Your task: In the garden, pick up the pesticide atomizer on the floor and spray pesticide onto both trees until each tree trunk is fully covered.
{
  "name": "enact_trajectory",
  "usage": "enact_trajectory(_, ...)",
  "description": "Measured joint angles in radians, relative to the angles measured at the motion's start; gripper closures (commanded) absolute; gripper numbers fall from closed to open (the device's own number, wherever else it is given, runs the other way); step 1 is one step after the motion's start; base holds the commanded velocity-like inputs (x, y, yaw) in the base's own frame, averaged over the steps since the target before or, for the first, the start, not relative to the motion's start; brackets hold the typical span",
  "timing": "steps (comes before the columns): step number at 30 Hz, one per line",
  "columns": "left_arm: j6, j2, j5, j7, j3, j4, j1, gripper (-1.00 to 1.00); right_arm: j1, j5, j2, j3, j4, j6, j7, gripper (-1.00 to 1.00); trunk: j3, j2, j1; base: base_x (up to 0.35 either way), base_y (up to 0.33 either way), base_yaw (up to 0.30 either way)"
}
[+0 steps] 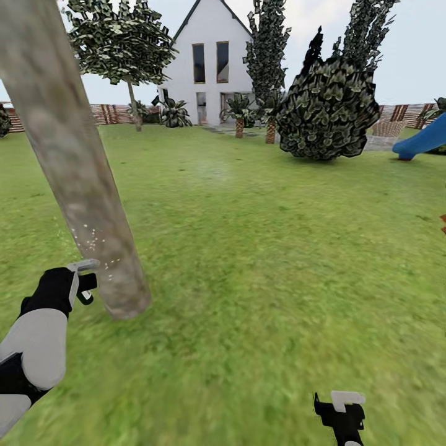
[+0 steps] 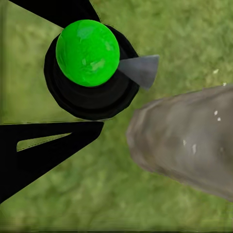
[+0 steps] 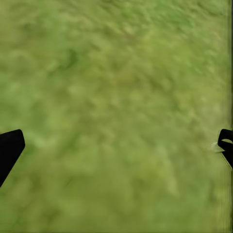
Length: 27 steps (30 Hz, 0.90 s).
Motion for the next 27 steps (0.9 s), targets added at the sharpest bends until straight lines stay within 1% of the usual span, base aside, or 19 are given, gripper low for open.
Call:
enact_trajectory(11,0.0,0.0,-0.001,0.0,0.0,0.0,0.002,1.0,0.0,0.0,0.001,0.0,0.0,0.0,0.0,-1.0,0.0,0.0,0.0,0.0,-0.273,0.009)
enact_trajectory(15,0.0,0.001,-0.001,0.0,0.0,0.0,0.003,1.0,0.0,0.0,0.003,0.0,0.0,0.0,0.0,-1.0,0.0,0.0,0.0,0.0,-0.273,0.168)
enact_trajectory(23,0.0,0.002,-0.003,0.001,0.0,0.0,0.008,1.0,0.0,0.0,0.003,0.0,0.0,0.0,0.0,-1.0,0.0,0.0,0.0,0.031,-0.273,0.26)
enact_trajectory(27,0.0,0.002,-0.004,0.004,0.0,0.0,0.009,1.0,0.0,0.0,0.003,0.0,0.0,0.0,0.0,-1.0,0.0,0.0,0.0,0.153,-0.264,0.042)
